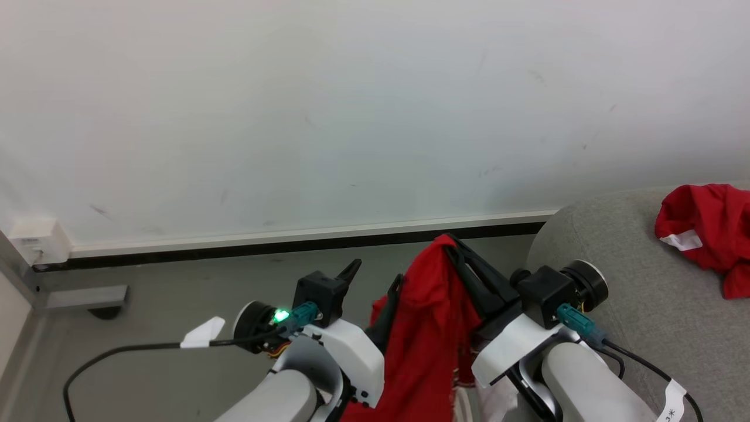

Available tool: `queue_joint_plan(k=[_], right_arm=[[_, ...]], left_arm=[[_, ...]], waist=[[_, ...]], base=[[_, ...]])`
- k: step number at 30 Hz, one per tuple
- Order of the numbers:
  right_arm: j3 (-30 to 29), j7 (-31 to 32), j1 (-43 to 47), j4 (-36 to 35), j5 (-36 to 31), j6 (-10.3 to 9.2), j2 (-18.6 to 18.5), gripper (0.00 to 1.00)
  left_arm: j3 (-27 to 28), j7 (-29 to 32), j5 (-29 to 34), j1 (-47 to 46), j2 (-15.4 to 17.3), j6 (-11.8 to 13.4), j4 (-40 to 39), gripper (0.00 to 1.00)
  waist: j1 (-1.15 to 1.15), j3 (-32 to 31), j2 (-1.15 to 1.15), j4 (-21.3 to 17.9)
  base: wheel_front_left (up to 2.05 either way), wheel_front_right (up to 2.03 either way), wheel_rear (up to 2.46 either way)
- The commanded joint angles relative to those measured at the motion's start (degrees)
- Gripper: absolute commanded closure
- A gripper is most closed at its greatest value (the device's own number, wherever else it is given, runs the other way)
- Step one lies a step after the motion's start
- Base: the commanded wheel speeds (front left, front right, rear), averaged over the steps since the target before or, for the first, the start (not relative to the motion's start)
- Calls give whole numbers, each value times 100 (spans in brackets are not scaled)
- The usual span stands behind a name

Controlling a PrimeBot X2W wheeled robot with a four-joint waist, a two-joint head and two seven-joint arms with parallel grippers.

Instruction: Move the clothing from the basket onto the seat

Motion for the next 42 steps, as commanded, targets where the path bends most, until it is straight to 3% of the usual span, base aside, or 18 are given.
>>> queue_joint_plan(k=[1, 27, 42], right_arm=[[-56, 0, 9, -43, -30, -15, -9, 100], [-519, 1, -63, -331, -190, -15, -179, 100], [-807, 1, -150, -713, -232, -15, -437, 100]], left_arm=[[3, -26, -89, -15, 13, 12, 11, 0], [-56, -112, -176, 89, 8, 39, 27, 0], [-94, -168, -224, 28, -12, 39, -42, 0]], waist=[[0, 0, 0, -4], [0, -15, 0, -205], [0, 182, 0, -1133]], base=[[0, 0, 0], [0, 0, 0], [0, 0, 0]])
